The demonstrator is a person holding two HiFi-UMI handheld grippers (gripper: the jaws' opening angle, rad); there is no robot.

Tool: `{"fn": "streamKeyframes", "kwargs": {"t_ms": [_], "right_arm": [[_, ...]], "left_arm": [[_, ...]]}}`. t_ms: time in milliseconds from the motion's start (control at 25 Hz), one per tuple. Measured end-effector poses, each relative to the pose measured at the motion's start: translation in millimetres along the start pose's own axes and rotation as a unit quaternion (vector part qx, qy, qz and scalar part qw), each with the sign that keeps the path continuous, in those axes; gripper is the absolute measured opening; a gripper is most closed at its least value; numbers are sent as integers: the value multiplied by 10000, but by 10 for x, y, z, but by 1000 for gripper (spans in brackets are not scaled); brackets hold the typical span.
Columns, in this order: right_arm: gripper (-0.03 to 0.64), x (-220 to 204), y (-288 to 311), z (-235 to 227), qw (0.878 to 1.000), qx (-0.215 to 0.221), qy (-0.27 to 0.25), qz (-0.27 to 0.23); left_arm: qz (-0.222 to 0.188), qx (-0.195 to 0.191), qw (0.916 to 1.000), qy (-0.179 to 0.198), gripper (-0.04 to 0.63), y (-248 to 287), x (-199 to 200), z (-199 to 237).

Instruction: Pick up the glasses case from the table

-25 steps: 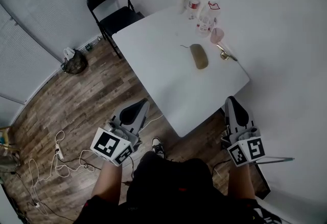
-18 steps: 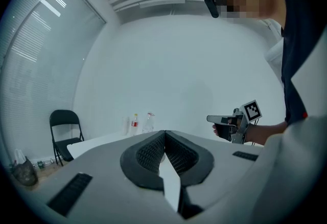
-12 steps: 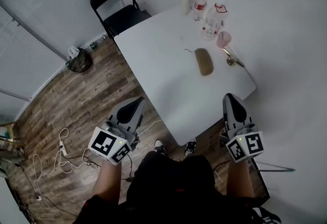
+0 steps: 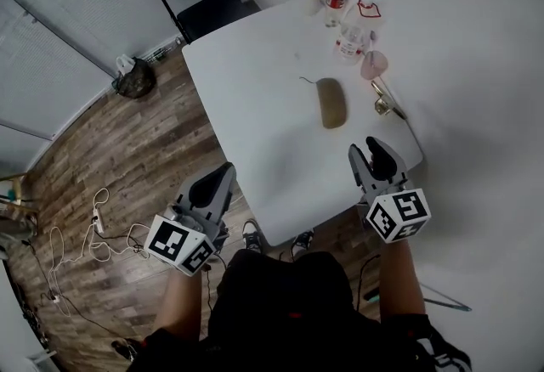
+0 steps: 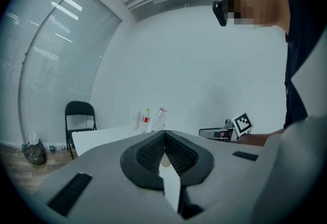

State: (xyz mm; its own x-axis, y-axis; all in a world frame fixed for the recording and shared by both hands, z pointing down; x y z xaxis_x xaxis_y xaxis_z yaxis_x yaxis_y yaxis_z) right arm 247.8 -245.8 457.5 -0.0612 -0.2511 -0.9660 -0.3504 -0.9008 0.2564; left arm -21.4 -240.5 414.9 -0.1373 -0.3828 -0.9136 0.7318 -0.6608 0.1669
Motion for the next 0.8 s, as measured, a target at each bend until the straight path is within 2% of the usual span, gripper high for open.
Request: {"fn": "streamKeyframes", "kwargs": {"t_ms": [80, 200, 400, 520, 800], "right_arm": [[203, -180, 183, -122, 9995, 116, 211, 218], [277, -415, 417, -297, 9979, 34, 264, 583], [350, -757, 901, -520, 9914, -172, 284, 1265], [371, -903, 1220, -615, 9855, -133, 430, 1634], [387, -1286, 1864, -747, 9696, -221, 56, 2436]], "left_arm": [[50, 48, 10000, -48, 20, 78, -47, 6], [87, 34, 9999, -65, 20, 190, -71, -8], [140, 52, 9999, -70, 20, 275, -96, 44], [168, 47, 9998, -105, 20, 310, -117, 84], [316, 123, 9992, -214, 20, 235, -205, 238]]}}
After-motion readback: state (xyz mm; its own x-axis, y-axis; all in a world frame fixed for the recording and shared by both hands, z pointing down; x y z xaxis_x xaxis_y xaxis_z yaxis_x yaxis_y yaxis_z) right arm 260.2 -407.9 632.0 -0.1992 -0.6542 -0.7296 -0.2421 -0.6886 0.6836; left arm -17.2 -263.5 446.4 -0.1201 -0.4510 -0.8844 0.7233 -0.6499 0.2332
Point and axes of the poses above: the fingertips, and each gripper's own axes: y forward along the fingers, z to its left, x out of its top, the point moved 2 cm from there along -y, backward along the fingers, and after that the axes turned 8 degrees about -y, right-handed, at the moved point
